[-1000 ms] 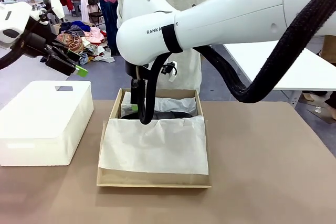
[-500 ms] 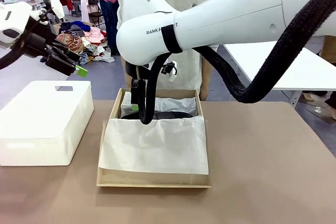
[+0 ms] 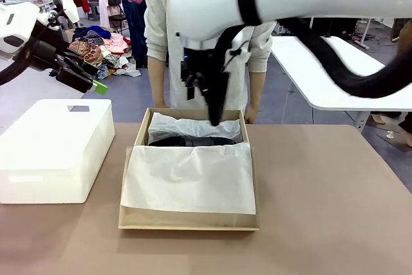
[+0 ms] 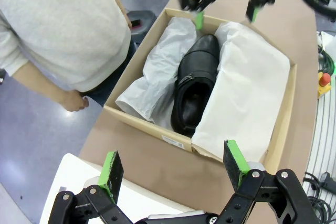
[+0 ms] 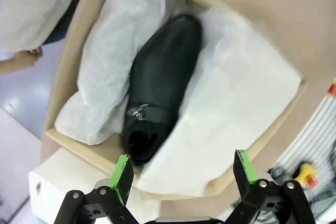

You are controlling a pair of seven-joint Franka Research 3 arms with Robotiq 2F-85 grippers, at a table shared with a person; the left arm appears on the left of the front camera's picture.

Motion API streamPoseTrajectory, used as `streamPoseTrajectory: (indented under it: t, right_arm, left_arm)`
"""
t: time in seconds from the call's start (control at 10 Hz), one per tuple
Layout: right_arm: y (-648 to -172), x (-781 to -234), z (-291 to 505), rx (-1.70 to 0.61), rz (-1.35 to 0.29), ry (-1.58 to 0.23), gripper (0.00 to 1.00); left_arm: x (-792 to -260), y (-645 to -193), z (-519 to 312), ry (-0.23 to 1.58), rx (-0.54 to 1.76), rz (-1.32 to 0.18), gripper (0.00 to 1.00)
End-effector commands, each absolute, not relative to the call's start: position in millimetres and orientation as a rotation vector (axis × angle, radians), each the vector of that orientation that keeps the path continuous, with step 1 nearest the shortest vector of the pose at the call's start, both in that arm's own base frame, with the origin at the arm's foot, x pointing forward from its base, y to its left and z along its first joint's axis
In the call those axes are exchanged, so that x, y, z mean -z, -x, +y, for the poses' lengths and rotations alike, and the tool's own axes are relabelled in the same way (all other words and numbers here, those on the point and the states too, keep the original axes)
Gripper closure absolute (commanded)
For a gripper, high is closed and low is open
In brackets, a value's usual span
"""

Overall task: Pack the shoes into the box.
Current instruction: Close the Shoes Box.

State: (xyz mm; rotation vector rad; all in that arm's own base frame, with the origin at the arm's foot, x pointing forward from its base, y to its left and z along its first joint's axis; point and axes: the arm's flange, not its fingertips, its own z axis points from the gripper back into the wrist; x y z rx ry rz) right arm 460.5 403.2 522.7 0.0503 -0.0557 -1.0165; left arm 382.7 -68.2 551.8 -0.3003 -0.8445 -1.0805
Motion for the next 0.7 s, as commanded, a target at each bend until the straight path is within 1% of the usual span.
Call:
streamPoseTrajectory:
  t: [0.0,0.2,0.4,0.6]
  right_arm:
    - [-445.5,-526.2,355.8,0.800,-0.037,-0.020,0.00]
    - [-440.4,-525.3,309.9,0.493,-0.100,0.015,0.00]
    - [-441.9,-519.9,276.8,0.339,-0.105,0.031,0.00]
    - [-444.4,-513.4,267.2,0.357,-0.080,0.020,0.00]
  left_arm:
    - [-551.9,-384.7,-66.4,0.314,1.094,-0.856,0.00]
    - [-551.9,-384.7,-66.4,0.314,1.094,-0.856,0.00]
    - [-551.9,-384.7,-66.4,0.314,1.094,-0.856,0.00]
    - [-551.9,-384.7,-66.4,0.314,1.094,-0.856,0.00]
